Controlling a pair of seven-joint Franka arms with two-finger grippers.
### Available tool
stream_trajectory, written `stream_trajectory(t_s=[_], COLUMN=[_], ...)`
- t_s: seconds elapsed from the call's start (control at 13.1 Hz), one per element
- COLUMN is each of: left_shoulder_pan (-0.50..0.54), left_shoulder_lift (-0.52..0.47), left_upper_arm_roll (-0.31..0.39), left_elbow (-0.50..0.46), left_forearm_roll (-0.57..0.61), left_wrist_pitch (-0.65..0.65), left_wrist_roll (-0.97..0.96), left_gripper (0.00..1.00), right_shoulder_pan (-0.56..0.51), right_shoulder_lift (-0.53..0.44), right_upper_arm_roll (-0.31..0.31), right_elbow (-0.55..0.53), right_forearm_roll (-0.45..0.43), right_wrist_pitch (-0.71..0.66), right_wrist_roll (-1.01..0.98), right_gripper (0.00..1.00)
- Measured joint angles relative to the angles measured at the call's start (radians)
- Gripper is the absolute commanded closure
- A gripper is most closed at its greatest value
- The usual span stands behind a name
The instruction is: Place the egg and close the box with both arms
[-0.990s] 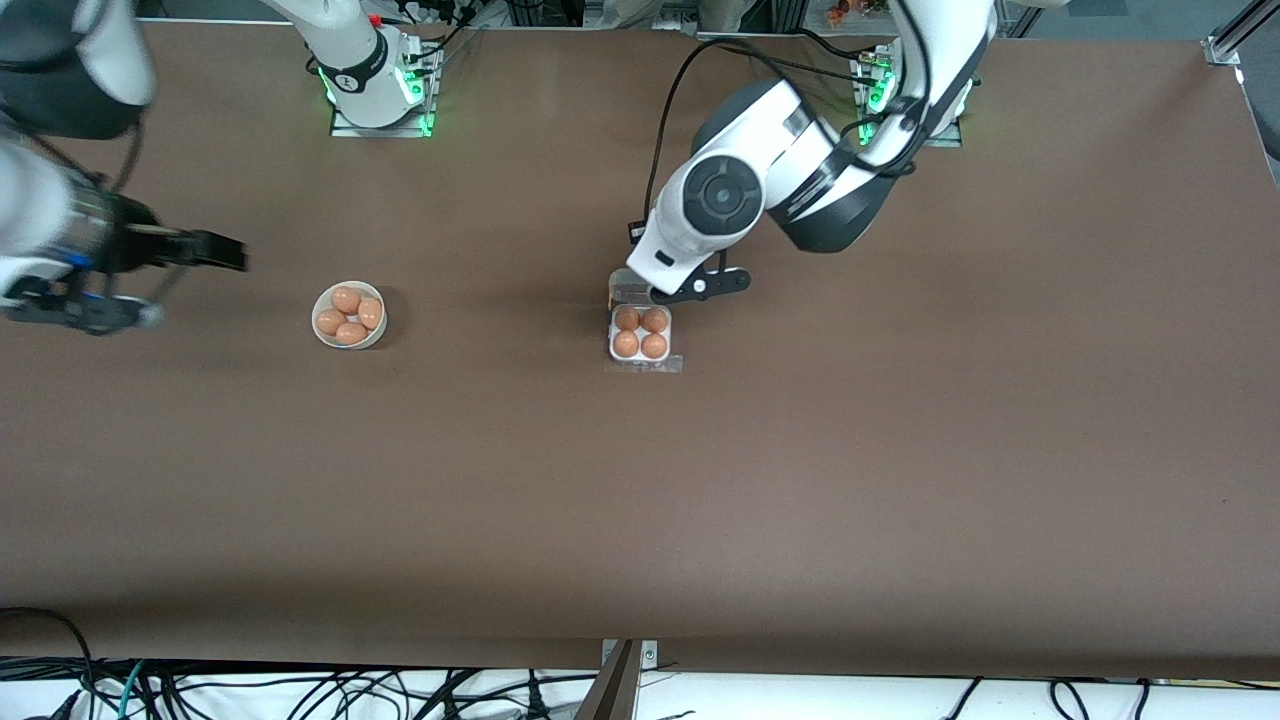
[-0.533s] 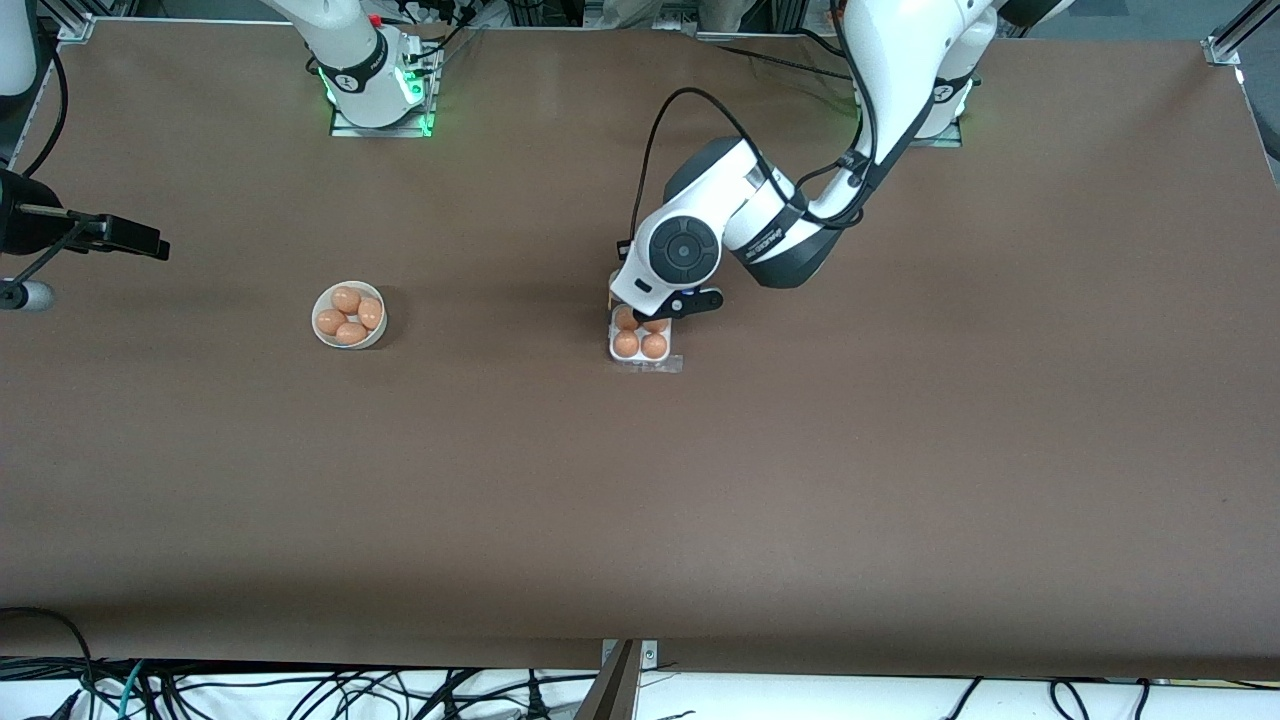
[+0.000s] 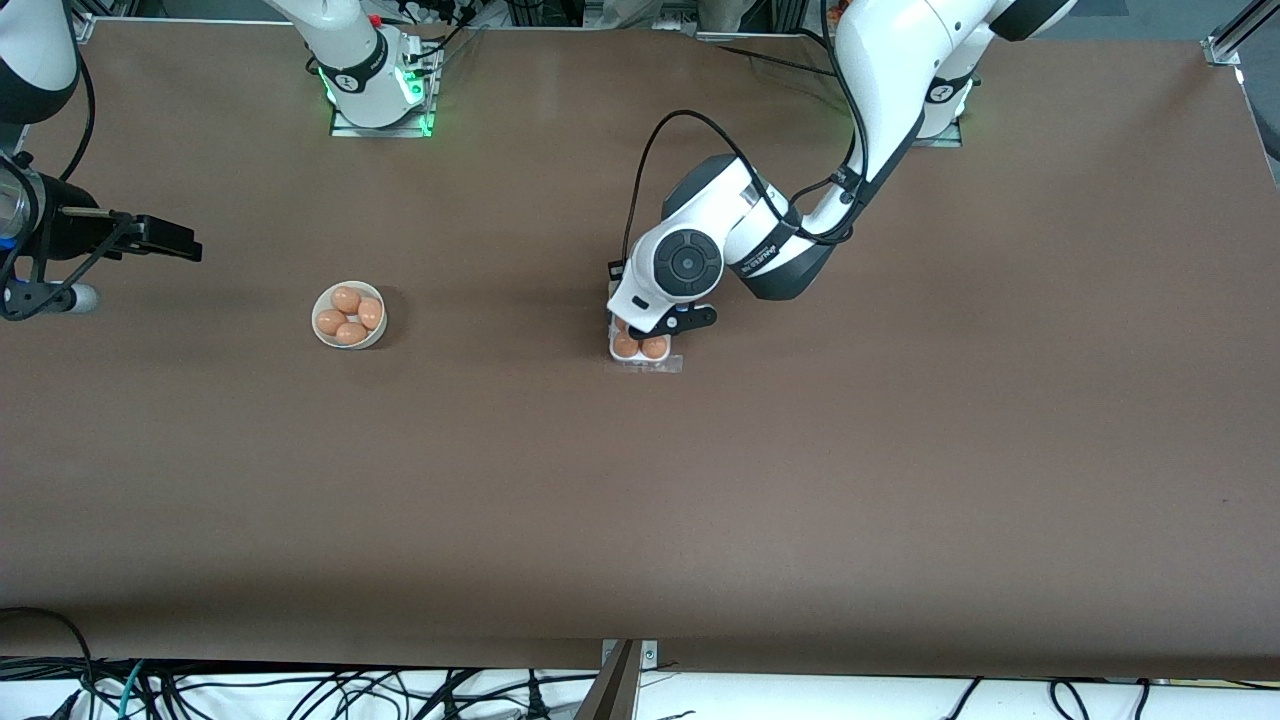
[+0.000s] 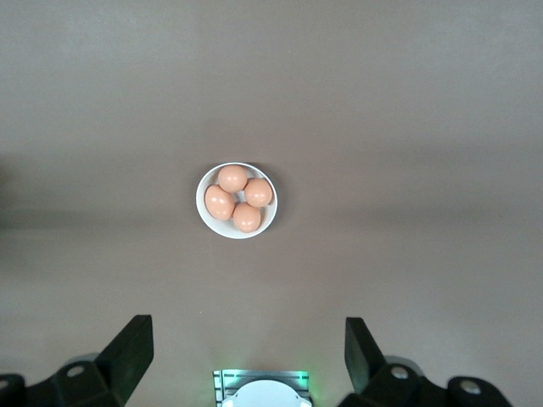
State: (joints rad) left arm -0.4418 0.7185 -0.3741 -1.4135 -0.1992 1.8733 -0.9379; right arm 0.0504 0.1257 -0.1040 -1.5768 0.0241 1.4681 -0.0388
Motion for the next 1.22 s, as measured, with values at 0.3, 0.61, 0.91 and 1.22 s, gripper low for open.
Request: stream_trajectory(t_s=[0.3, 0.61, 0.91, 1.22], left_shoulder_pan=[0.000, 0.011, 0.112, 0.312], left_shoulder_lift=[0.002, 0.000, -0.034, -0.076], left_upper_arm_roll=[0.027, 0.060, 0.073, 0.075], left_elbow=[0.051, 0.103, 0.254, 0.351], left_forearm_roll=[0.000, 0.075, 0.168, 0.224], left_wrist_pitch=[0.007, -0.049, -0.248, -0.319], left_wrist_roll=[0.000, 0.002, 0.140, 0.379], left_gripper=[1.00, 0.31, 0.18, 0.01], right_shoulder_pan=[-0.058, -0.060, -0.060, -0.060], right_shoulder_lift=[-0.005, -0.006, -0.012, -0.016], right_upper_arm_roll=[0.047, 0.049, 0.066, 0.073], right_elbow=[0.002, 0.005, 0.029, 0.057], right_forearm_roll=[0.000, -0.002, -0.005, -0.015], right_wrist_pitch=[0.000, -0.024, -0.061, -0.076], right_wrist_roll=[-0.003, -0.022, -0.023, -0.023], right_gripper=[0.00, 0.00, 0.00, 0.00])
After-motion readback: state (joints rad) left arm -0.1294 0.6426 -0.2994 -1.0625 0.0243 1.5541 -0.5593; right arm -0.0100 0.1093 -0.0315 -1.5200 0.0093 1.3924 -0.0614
